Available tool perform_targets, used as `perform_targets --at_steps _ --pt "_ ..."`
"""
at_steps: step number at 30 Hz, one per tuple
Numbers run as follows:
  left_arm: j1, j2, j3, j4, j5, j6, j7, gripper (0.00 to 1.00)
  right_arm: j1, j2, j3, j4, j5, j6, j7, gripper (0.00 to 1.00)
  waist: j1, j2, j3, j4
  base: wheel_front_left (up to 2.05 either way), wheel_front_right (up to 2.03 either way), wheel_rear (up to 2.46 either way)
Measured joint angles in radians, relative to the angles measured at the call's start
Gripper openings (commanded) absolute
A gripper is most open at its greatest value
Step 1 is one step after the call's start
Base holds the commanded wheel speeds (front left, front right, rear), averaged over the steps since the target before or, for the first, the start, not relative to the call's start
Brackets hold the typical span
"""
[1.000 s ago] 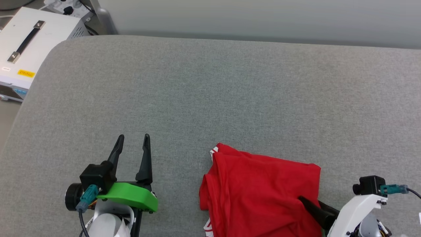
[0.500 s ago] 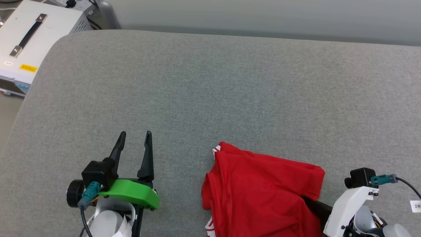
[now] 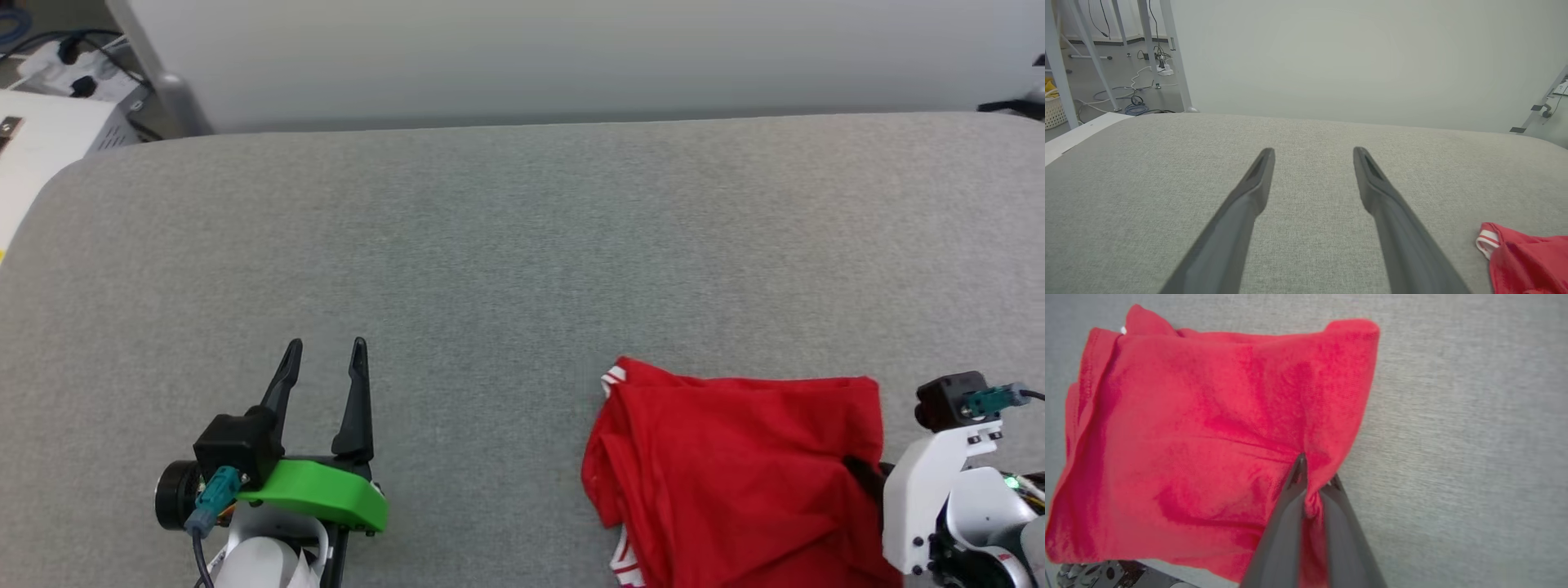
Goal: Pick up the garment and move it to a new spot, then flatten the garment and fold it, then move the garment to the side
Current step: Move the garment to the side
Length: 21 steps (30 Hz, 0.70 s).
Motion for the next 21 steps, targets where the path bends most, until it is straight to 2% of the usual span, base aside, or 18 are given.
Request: perform_targets --at_steps 6,12,18,21 --pt "-0.001 -0.001 -0.006 -0.022 0.013 -0.003 0.000 1.00 -0.021 -0.048 -0.049 -0.022 -0.098 0.000 0.014 0.00 -0.0001 0.0000 0.004 -0.100 0.00 0.00 0.00" --pt "-0.036 0.008 -0.028 -0.052 0.042 -0.012 0.000 1.00 -0.104 -0.042 -0.061 -0.025 -0.120 0.000 0.002 0.00 -0.0001 0.0000 0.035 -0.204 0.00 0.00 0.00" --pt "-0.105 0.034 -0.052 -0.088 0.061 -0.021 0.003 1.00 -0.219 -0.053 -0.077 0.060 -0.127 0.000 -0.050 0.00 -0.0001 0.0000 0.110 -0.278 0.00 0.00 0.00" --pt "-0.137 0.044 -0.064 -0.117 0.070 -0.022 0.015 1.00 -0.290 -0.077 -0.108 0.131 -0.131 0.000 -0.092 0.00 -0.0001 0.0000 0.160 -0.301 0.00 0.00 0.00"
